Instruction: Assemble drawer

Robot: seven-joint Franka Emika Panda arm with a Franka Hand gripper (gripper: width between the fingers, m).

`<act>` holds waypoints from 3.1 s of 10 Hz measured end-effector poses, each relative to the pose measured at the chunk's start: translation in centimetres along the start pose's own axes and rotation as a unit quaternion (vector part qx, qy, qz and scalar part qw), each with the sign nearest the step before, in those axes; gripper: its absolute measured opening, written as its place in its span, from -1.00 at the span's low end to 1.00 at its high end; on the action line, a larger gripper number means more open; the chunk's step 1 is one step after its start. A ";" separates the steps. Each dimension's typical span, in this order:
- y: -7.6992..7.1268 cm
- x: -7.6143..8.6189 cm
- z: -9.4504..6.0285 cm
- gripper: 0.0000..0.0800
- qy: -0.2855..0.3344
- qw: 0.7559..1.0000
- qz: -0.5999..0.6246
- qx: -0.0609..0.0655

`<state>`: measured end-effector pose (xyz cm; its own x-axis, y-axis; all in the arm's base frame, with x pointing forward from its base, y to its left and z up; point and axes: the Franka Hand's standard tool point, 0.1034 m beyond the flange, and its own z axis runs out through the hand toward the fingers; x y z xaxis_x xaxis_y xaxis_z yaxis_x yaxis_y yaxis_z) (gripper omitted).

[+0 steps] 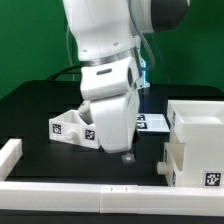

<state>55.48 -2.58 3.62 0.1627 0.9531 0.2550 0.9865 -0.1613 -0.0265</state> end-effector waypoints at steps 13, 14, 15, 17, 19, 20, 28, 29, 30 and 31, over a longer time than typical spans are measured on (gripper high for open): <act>-2.7 -3.3 -2.8 0.62 -0.031 0.992 -0.120 -0.037; -2.8 -3.6 -2.9 0.62 -0.035 0.988 -0.143 -0.036; -3.1 -4.3 -3.2 0.62 -0.045 0.979 -0.196 -0.034; -3.7 -6.1 -4.2 0.62 -0.071 0.943 -0.323 -0.036; -4.4 -7.3 -4.1 0.62 -0.077 0.921 -0.382 -0.016; -4.7 -7.7 -4.1 0.62 -0.067 0.921 -0.382 0.012; -8.1 -13.7 -5.2 0.62 -0.090 0.846 -0.525 0.018; -8.4 -13.7 -5.3 0.62 -0.085 0.849 -0.521 0.029; -8.5 -13.7 -5.2 0.62 -0.085 0.849 -0.520 0.029; -8.5 -13.8 -5.2 0.62 -0.084 0.850 -0.519 0.029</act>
Offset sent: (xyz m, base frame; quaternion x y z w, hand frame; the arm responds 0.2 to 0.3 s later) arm 0.0000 0.0000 0.0000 0.0000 0.0000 0.0000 1.0000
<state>44.75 -15.66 5.31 -0.8008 0.5983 0.0278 0.5984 0.7972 0.0795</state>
